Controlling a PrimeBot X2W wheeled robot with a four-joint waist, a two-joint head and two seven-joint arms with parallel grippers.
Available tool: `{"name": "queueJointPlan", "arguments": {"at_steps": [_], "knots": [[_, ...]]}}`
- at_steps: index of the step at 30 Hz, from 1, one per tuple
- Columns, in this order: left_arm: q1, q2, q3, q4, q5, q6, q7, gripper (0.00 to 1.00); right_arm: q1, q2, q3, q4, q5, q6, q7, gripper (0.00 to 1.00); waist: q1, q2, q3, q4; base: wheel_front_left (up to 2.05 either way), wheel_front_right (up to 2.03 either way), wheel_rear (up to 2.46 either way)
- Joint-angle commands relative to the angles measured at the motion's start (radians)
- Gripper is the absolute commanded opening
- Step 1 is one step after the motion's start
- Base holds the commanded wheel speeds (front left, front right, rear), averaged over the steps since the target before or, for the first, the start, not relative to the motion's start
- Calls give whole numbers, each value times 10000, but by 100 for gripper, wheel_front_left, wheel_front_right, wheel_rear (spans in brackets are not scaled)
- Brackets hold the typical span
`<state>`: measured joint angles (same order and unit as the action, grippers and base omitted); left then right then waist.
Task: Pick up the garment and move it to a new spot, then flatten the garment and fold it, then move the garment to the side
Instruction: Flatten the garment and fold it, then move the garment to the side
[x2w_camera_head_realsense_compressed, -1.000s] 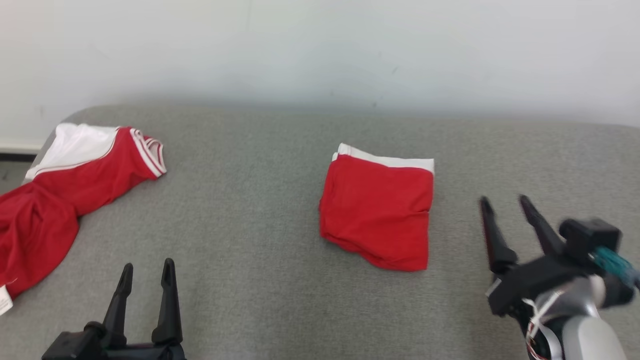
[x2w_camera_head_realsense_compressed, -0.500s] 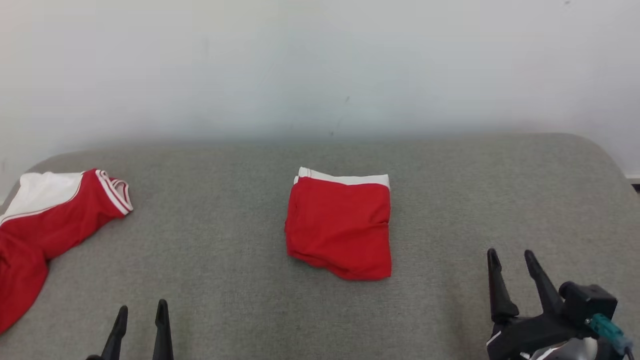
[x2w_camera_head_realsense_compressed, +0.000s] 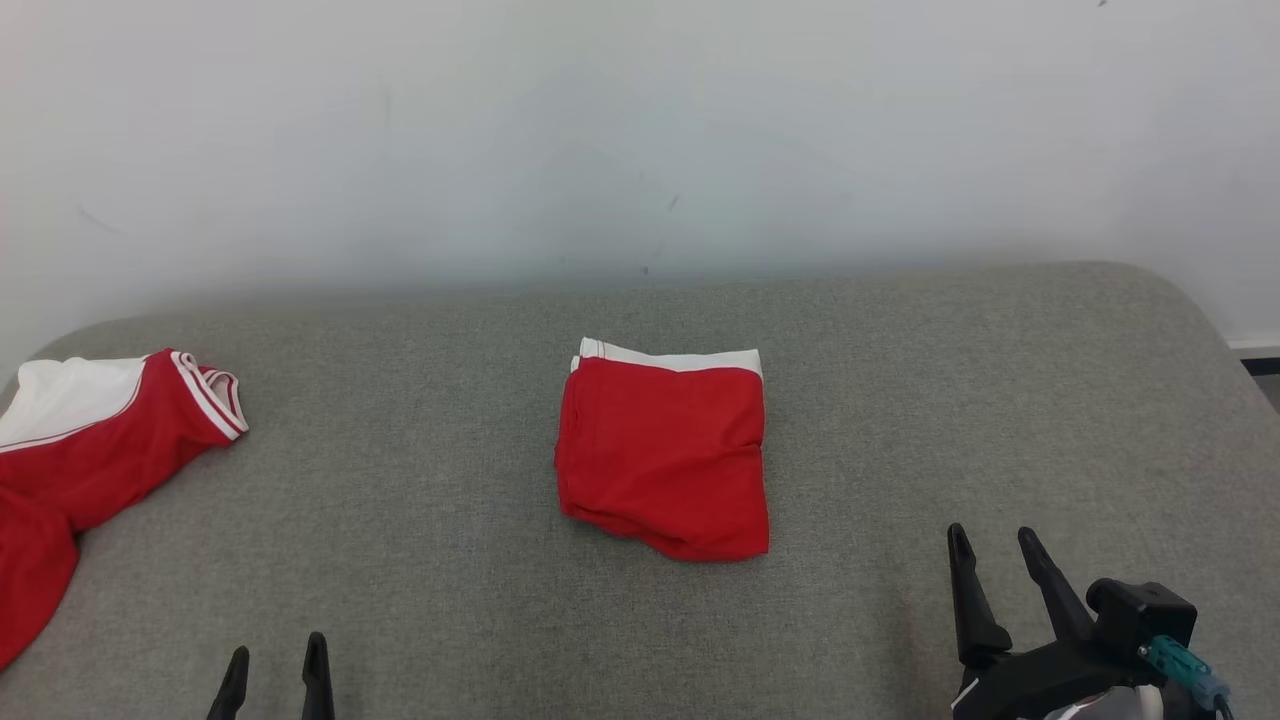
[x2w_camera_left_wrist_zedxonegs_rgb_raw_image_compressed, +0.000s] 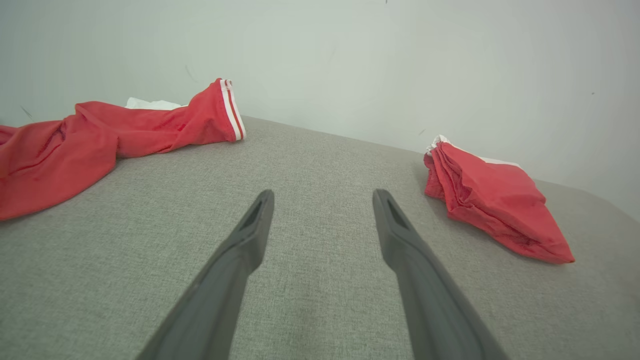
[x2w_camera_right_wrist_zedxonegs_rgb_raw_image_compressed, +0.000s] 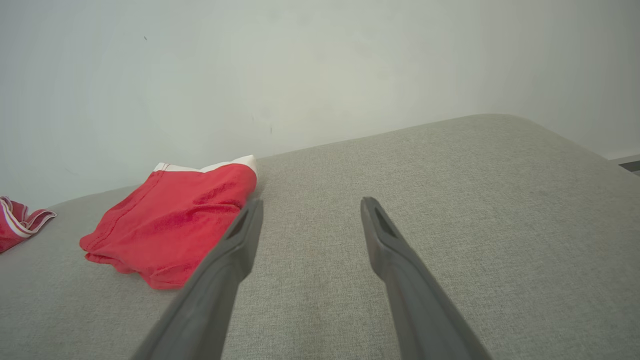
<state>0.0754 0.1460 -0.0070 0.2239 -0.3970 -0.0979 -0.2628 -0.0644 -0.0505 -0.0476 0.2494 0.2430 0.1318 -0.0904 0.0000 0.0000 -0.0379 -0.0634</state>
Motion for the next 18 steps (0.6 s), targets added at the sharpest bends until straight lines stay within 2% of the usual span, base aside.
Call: {"name": "queueJointPlan", "arguments": {"at_steps": [1, 15, 18], "knots": [[-105, -23, 51, 57, 147, -59, -40, 100, -105, 4, -22, 106, -169, -23, -4, 100, 0, 0, 25, 4, 0, 0, 0], [-236, -131, 257, 245, 219, -239, -41, 100, -205, 4, 56, 286, -318, -24, -13, 100, 0, 0, 182, 39, 0, 0, 0], [-358, -114, 284, 213, 261, -240, -41, 100, -412, 4, 390, 180, -437, -24, 517, 100, 0, 0, 247, 97, 0, 0, 0]]}}
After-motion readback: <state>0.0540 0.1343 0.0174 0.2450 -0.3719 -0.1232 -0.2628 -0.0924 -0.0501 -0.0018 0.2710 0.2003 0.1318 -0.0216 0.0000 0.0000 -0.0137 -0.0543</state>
